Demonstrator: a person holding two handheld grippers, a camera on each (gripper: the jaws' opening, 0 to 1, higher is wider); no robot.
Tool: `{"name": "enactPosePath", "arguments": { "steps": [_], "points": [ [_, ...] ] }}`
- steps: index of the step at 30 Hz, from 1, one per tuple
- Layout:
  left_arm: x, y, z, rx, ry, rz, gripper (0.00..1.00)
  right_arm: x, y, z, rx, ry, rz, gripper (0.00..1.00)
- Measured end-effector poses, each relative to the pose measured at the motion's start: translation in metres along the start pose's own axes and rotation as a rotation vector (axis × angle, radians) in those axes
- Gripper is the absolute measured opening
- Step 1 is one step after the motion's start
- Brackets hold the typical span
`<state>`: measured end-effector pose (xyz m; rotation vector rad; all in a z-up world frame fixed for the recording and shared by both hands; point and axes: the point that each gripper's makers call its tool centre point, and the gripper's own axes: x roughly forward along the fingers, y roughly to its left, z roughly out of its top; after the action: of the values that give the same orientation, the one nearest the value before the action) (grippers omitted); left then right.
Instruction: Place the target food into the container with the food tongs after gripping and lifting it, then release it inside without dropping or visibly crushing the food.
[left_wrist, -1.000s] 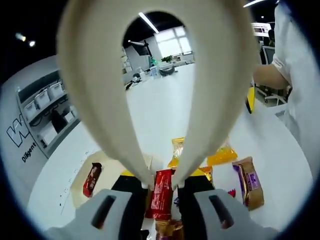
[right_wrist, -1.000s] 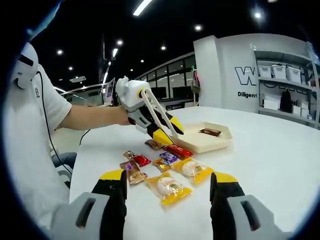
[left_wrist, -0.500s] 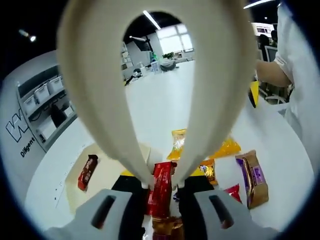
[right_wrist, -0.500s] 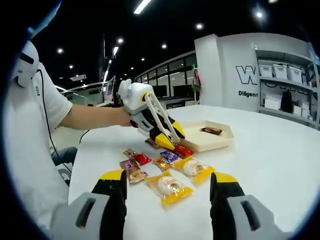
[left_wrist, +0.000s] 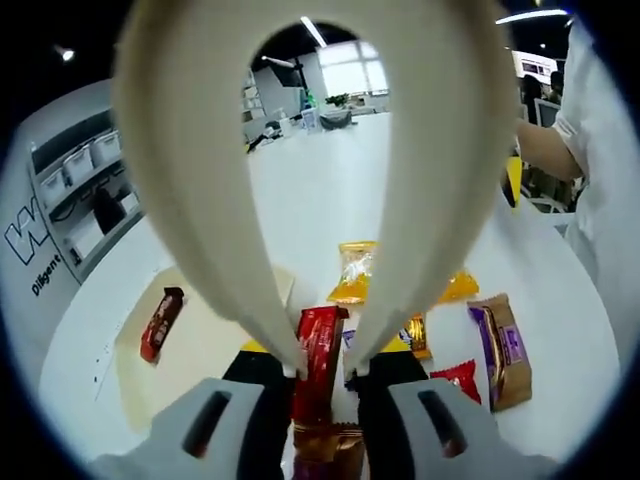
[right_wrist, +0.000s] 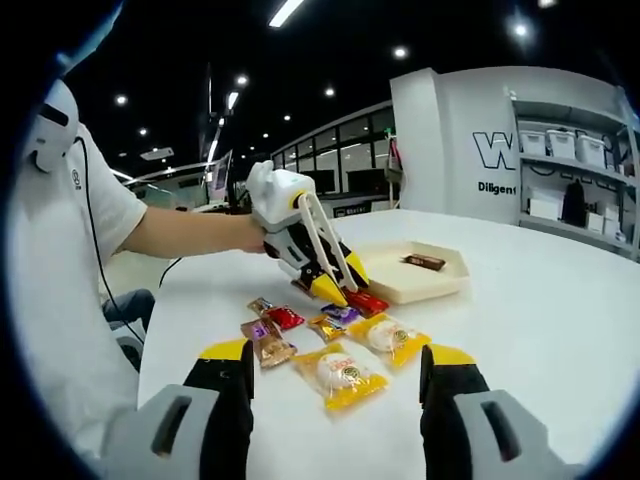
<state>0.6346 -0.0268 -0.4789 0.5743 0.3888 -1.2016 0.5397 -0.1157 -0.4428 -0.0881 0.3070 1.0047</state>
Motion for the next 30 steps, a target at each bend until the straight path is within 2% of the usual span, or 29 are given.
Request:
{"name": "enactPosePath", "arguments": {
  "steps": [30],
  "points": [
    [-0.004,-0.025,0.003,-0.008,0.008,-0.087,0.23,-0.003,0.002,-0.002,0.006,-0.002,0.001,0.66]
  ]
}}
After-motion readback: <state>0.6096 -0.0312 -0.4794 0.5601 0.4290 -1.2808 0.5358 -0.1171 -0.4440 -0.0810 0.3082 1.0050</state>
